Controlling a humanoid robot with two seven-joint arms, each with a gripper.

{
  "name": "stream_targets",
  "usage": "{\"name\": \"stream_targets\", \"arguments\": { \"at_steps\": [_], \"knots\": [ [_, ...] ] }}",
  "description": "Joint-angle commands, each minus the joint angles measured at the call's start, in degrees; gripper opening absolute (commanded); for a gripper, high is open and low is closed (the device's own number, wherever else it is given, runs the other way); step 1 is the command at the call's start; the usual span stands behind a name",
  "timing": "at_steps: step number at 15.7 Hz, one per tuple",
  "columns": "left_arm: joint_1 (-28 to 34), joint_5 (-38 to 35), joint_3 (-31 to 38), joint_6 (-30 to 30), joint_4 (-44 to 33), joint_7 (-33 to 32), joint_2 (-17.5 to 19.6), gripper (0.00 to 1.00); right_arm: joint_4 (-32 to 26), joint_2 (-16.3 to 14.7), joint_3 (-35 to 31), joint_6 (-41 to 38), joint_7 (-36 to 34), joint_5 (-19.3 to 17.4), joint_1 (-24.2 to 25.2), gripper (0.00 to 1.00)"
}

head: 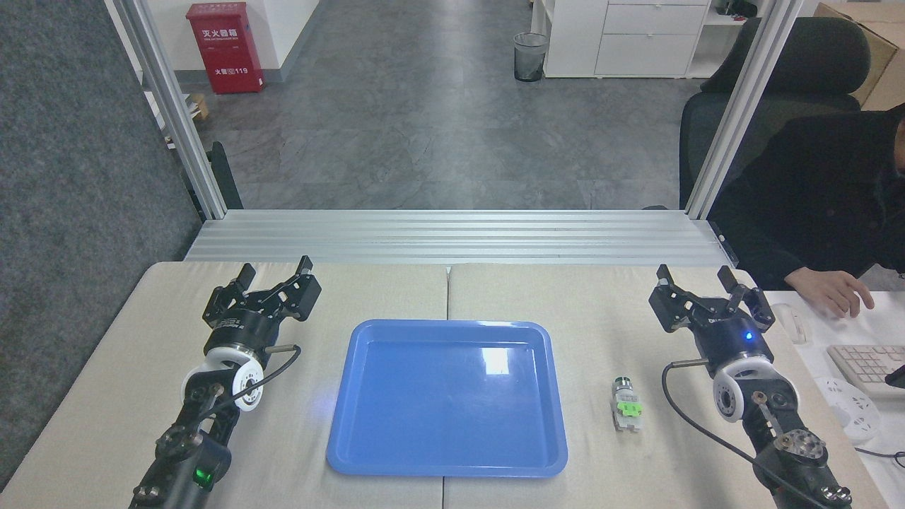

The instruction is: Pick up switch part and place in tray

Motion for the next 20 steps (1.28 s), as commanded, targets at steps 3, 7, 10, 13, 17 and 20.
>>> {"name": "stream_targets", "arguments": {
  "at_steps": [3, 7, 10, 13, 17, 20],
  "knots": [
    [0.0, 0.0, 0.0, 0.0, 0.0, 0.0, 0.0, 1.0, 0.3, -1.8, -0.1, -0.8, 0.0, 0.2, -0.2, 0.98],
    [0.0, 0.0, -0.1, 0.0, 0.0, 0.0, 0.0, 1.0, 0.3, -1.6, -0.1, -0.6, 0.0, 0.2, -0.1, 0.98],
    [0.0, 0.0, 0.0, 0.0, 0.0, 0.0, 0.0, 1.0, 0.3, -1.1, -0.1, -0.6, 0.0, 0.2, 0.0, 0.98],
    [0.0, 0.0, 0.0, 0.0, 0.0, 0.0, 0.0, 1.0, 0.2, -1.1, -0.1, -0.5, 0.0, 0.2, 0.0, 0.98],
    [0.0, 0.0, 0.0, 0.0, 0.0, 0.0, 0.0, 1.0, 0.2, -1.0, -0.1, -0.5, 0.0, 0.2, 0.1, 0.98],
    [0.0, 0.0, 0.0, 0.0, 0.0, 0.0, 0.0, 1.0, 0.2, -1.0, -0.1, -0.5, 0.0, 0.2, 0.0, 0.98]
  ]
}}
